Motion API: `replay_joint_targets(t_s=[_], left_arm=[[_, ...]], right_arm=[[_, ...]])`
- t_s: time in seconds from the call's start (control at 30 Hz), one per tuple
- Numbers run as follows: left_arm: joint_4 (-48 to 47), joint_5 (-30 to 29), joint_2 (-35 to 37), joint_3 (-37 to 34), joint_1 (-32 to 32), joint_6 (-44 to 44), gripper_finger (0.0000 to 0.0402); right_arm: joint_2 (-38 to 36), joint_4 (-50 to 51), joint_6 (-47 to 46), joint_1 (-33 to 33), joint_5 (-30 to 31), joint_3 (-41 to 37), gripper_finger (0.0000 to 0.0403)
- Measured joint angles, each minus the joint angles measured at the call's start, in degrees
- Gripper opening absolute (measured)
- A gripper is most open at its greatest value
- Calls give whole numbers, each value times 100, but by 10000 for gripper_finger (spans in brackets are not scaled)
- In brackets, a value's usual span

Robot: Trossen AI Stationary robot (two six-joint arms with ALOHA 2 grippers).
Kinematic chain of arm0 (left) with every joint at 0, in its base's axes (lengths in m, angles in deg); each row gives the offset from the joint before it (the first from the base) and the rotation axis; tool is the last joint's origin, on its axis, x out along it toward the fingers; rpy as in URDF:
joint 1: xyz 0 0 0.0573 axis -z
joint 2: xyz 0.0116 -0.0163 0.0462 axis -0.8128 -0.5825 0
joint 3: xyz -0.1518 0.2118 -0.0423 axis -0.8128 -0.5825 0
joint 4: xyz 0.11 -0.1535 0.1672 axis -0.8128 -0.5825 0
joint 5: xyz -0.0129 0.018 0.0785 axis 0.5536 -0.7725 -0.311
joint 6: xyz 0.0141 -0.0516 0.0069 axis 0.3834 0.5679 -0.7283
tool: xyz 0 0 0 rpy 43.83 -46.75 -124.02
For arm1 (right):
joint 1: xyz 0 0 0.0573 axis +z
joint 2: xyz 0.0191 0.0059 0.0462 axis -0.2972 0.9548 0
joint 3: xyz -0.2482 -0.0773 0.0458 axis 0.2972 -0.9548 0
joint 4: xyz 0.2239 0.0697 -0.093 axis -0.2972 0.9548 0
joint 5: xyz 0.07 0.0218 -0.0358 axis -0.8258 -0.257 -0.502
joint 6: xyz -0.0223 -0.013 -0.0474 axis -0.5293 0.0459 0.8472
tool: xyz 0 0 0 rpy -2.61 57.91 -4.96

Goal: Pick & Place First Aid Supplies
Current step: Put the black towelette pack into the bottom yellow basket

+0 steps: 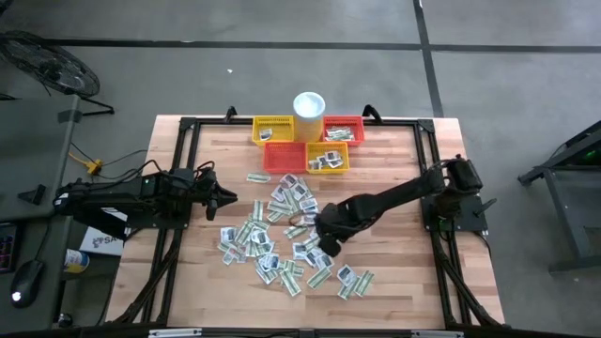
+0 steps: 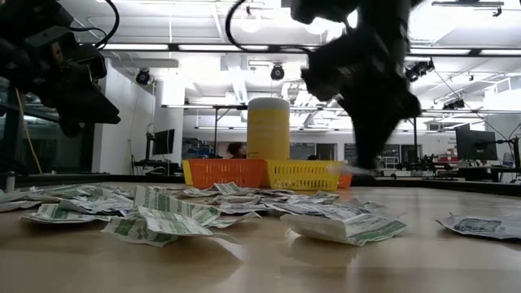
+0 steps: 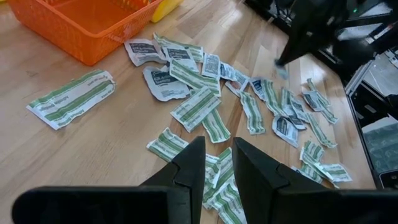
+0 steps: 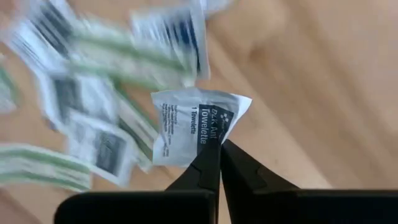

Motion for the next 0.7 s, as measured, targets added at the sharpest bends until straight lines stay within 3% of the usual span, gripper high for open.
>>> replay_joint_targets(t_s=[0.3,0.5,0.7], left_arm=[[1,0,-2,0,0,-1,80],[-2,0,-1,1,0,0,80],[-1,0,-2,0,0,-1,80]], right_arm=[[-327,585,313,-561,1041,337,1],[-395,475,948,-1239,1882,341,0],[-391,63,1717,-1890,2175,341,0]])
